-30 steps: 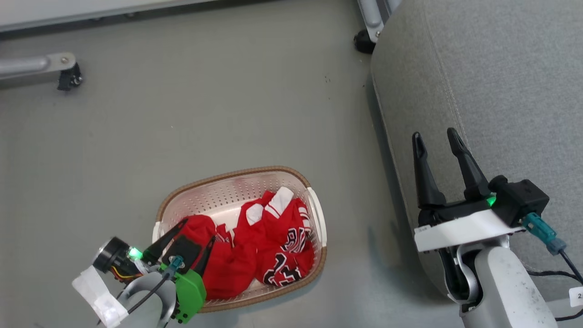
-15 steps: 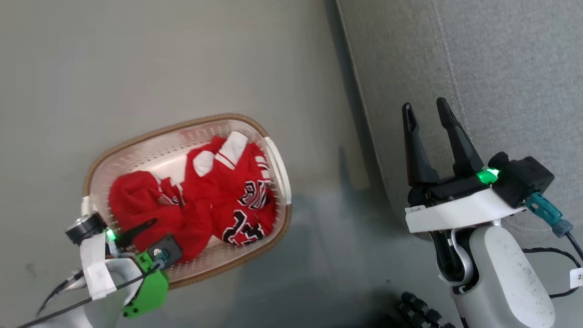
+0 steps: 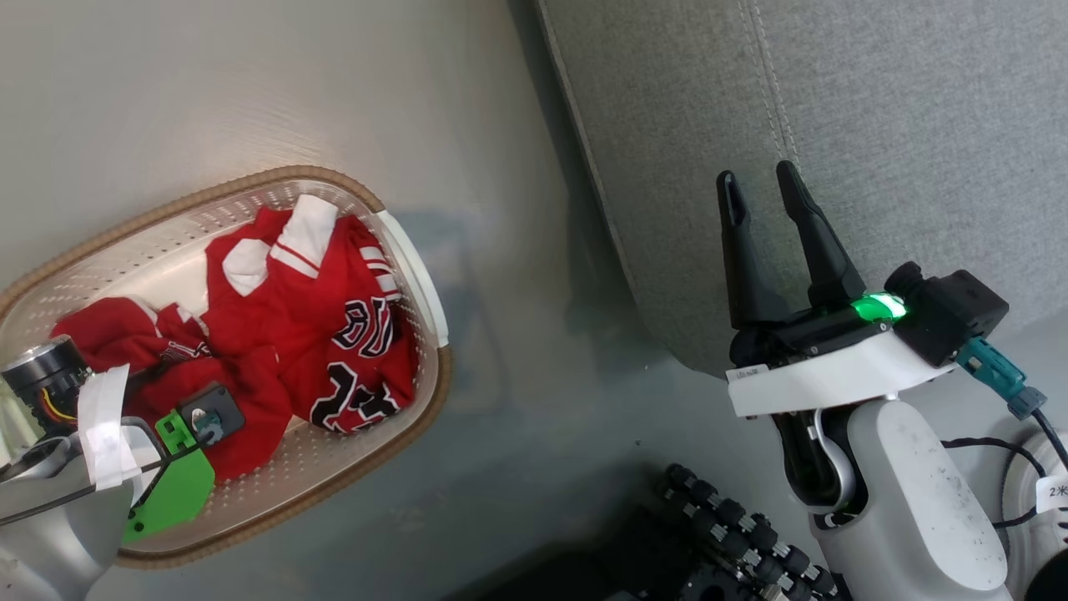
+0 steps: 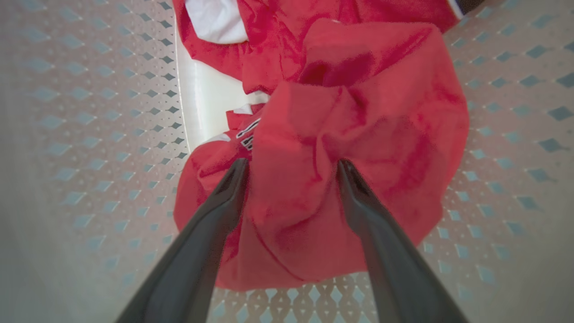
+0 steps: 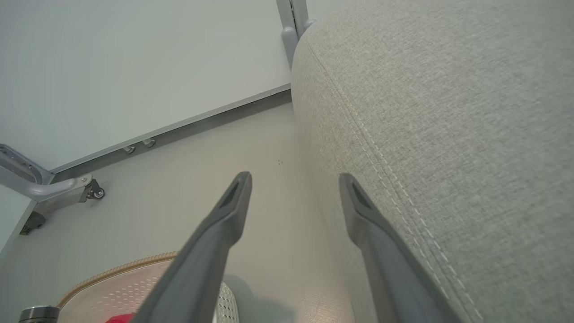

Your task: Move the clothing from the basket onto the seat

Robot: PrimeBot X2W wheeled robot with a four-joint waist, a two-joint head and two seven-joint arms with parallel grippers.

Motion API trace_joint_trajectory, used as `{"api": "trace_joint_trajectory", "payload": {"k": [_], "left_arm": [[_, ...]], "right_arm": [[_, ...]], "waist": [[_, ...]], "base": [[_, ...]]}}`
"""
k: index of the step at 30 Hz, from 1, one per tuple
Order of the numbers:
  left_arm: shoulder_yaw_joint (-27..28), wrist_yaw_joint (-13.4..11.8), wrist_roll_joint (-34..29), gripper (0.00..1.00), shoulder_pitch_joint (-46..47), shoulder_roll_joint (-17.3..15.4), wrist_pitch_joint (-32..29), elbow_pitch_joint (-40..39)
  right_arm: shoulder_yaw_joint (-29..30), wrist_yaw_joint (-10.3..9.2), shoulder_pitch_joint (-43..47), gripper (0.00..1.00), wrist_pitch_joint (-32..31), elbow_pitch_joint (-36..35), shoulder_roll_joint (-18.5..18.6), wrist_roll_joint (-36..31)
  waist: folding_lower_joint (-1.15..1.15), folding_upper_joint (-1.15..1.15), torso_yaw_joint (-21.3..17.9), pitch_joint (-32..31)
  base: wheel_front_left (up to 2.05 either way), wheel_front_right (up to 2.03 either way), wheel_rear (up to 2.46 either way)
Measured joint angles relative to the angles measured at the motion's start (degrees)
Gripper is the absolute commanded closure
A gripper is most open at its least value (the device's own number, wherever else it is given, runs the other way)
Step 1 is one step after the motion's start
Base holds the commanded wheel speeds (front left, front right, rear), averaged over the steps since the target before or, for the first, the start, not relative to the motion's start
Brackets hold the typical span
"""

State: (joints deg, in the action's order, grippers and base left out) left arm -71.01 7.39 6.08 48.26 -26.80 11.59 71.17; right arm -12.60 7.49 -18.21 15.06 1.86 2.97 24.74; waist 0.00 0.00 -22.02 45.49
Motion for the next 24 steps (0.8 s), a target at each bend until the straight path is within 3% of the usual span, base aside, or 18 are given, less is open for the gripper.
{"api": "trace_joint_trajectory", "payload": {"k": [12, 21, 22, 23, 24], "left_arm": [[-2.31, 0.00, -0.31, 0.00, 0.05, -2.13, -5.20, -0.34], [-2.36, 0.00, -1.93, 0.00, 1.29, -1.91, -9.73, -1.25], [-2.34, 0.00, -1.91, 0.13, 1.41, -1.91, -10.13, -1.33], [-2.36, 0.00, -1.72, 1.00, 1.45, -1.92, -10.48, -1.49], [-2.34, 0.00, -1.55, 1.00, 1.48, -1.93, -10.50, -1.72]], "right_arm": [[-2.00, 0.00, -0.02, 0.00, 0.00, -0.01, -0.04, 1.40], [-1.92, 0.00, 0.23, 0.00, 0.00, -0.43, -0.05, 1.38], [-1.91, 0.00, 0.23, 0.00, 0.00, -0.43, -0.05, 1.38], [-1.90, 0.00, 0.23, 0.00, 0.00, -0.42, -0.05, 1.38], [-1.89, 0.00, 0.21, 0.00, 0.00, -0.40, -0.05, 1.38]], "waist": [[0.00, 0.00, -5.00, 4.83], [0.00, 0.00, -5.38, 7.76], [0.00, 0.00, -5.30, 7.97], [0.00, 0.00, -5.21, 8.14], [0.00, 0.00, -5.14, 8.25]], "base": [[0.00, 0.00, 0.00], [0.00, 0.00, 0.00], [0.00, 0.00, 0.00], [0.00, 0.00, 0.00], [0.00, 0.00, 0.00]]}}
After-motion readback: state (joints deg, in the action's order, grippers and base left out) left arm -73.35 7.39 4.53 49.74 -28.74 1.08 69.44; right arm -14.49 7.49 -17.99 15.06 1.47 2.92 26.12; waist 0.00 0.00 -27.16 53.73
